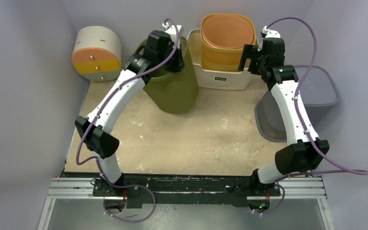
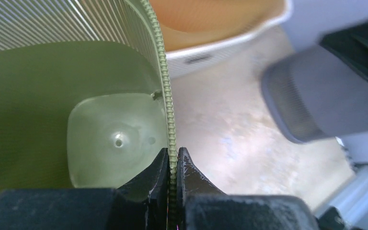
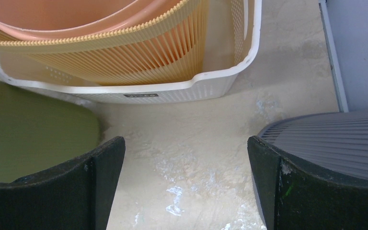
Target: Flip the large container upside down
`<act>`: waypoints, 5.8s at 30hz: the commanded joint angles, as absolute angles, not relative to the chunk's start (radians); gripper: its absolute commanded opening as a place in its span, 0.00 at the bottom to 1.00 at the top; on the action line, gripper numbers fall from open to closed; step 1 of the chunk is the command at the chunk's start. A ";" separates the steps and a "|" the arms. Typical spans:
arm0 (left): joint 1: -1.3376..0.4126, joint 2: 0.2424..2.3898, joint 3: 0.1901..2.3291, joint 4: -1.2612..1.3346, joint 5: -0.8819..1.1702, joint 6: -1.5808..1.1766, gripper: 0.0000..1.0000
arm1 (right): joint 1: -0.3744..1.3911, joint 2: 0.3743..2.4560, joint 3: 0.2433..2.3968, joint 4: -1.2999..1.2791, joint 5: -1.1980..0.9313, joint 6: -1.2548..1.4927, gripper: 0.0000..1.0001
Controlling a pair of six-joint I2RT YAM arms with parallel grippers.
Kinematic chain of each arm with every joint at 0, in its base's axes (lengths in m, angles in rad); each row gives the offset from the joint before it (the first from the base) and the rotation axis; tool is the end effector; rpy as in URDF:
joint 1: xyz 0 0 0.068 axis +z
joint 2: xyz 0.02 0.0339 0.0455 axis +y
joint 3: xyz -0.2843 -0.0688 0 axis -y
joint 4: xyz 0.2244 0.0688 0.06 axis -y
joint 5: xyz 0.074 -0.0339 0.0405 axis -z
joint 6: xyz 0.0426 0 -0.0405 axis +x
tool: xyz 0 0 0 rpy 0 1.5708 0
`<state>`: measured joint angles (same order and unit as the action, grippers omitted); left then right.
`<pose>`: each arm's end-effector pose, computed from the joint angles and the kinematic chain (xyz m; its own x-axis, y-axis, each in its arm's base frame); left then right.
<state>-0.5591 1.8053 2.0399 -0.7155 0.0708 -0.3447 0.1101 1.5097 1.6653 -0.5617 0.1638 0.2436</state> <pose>0.3321 -0.2114 0.4467 -0.5658 -0.0436 -0.8234 0.4155 0.8475 -0.3304 0.3204 0.0284 0.4455 -0.3713 0.1984 -0.9071 0.1340 0.9781 0.1591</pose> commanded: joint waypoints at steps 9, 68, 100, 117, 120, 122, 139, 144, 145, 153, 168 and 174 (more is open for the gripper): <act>-0.760 1.911 2.107 -0.754 0.211 -0.422 0.20 | 0.109 1.484 1.644 -0.523 0.181 0.227 1.00; -0.818 2.137 2.359 -0.740 -0.292 -0.317 0.00 | 0.065 1.543 1.754 -0.518 0.251 0.236 1.00; -0.541 1.499 1.193 0.593 0.344 -1.289 0.00 | 0.044 1.490 1.689 -0.511 0.284 0.246 1.00; -0.423 1.758 0.891 1.535 0.345 -1.924 0.00 | 0.043 1.508 1.717 -0.522 0.312 0.241 1.00; -0.415 1.827 0.856 1.720 0.266 -2.064 0.00 | 0.043 1.515 1.723 -0.524 0.312 0.242 1.00; -0.415 1.829 0.859 1.723 0.266 -2.059 0.00 | 0.044 1.521 1.730 -0.525 0.310 0.243 1.00; -0.414 1.967 0.745 1.726 0.268 -2.161 0.00 | 0.043 1.547 1.747 -0.520 0.304 0.241 1.00; -0.386 2.048 0.718 1.726 0.300 -2.172 0.00 | 0.044 1.555 1.755 -0.516 0.299 0.242 1.00; -0.374 2.060 0.711 1.726 0.306 -2.174 0.00 | 0.043 1.555 1.755 -0.514 0.302 0.240 1.00; -0.241 2.114 0.709 1.724 0.501 -2.100 0.00 | 0.043 1.566 1.749 -0.500 0.305 0.231 1.00; -0.120 2.283 0.670 1.723 0.756 -1.953 0.01 | 0.043 1.569 1.737 -0.493 0.268 0.228 1.00; -0.078 2.304 0.660 1.678 0.792 -1.905 0.06 | 0.044 1.559 1.731 -0.502 0.266 0.227 1.00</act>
<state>-0.0975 2.2440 0.7082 1.5394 0.6579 -2.1105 0.0456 1.5837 1.7115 -0.5255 0.2707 0.2394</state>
